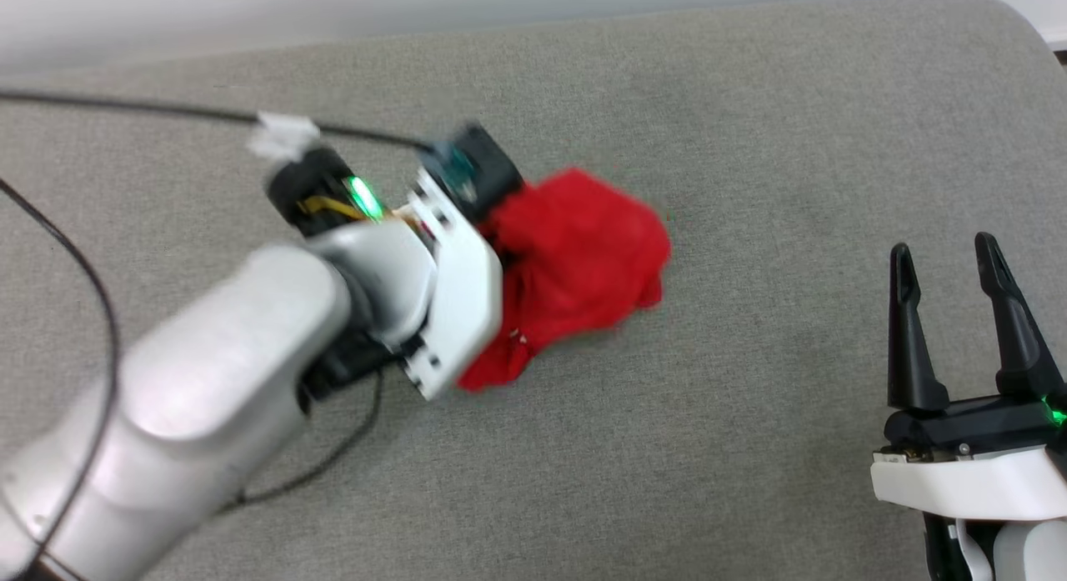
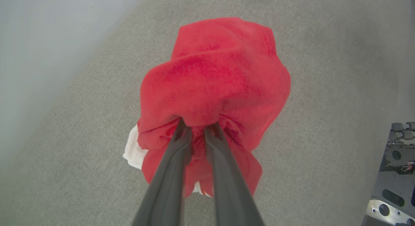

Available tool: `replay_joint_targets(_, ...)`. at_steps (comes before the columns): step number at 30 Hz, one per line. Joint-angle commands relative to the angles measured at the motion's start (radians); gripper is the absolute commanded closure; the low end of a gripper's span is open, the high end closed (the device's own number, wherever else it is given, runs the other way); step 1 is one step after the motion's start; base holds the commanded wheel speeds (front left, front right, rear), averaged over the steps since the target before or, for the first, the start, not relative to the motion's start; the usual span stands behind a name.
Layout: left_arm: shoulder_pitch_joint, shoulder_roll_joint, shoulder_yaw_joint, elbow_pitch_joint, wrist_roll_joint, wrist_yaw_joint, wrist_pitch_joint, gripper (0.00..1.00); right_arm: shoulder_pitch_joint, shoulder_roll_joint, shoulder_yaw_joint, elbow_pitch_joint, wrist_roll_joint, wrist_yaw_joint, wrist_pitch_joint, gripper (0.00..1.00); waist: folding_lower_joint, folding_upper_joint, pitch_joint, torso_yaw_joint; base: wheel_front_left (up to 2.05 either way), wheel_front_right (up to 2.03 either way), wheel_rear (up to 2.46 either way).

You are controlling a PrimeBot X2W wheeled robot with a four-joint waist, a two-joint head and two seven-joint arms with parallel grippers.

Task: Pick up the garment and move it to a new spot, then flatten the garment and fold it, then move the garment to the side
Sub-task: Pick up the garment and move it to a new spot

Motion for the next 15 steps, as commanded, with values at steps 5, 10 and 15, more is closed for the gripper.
replay_joint_targets(5, 0.097, -0.064, -0.135, 0.050, -0.016, -0.001, -0.056, 1.00, -0.013, 0.002, -0.006, 0.009, 0.011, -0.001, -0.002, 0.00, 0.0001, 0.0000, 0.017, -0.005, 0.00, 0.00, 0.00)
replay_joint_targets(10, 0.189, -0.108, -0.256, 0.098, -0.029, -0.002, -0.078, 1.00, -0.014, 0.002, -0.002, 0.015, 0.018, -0.001, -0.002, 0.00, 0.0001, 0.0000, 0.024, -0.007, 0.00, 0.00, 0.00)
replay_joint_targets(15, 0.225, -0.138, -0.287, 0.143, -0.003, -0.002, -0.139, 0.79, -0.009, 0.002, -0.008, 0.023, 0.018, -0.001, -0.002, 0.00, 0.0001, 0.0000, 0.019, 0.003, 0.00, 0.00, 0.00)
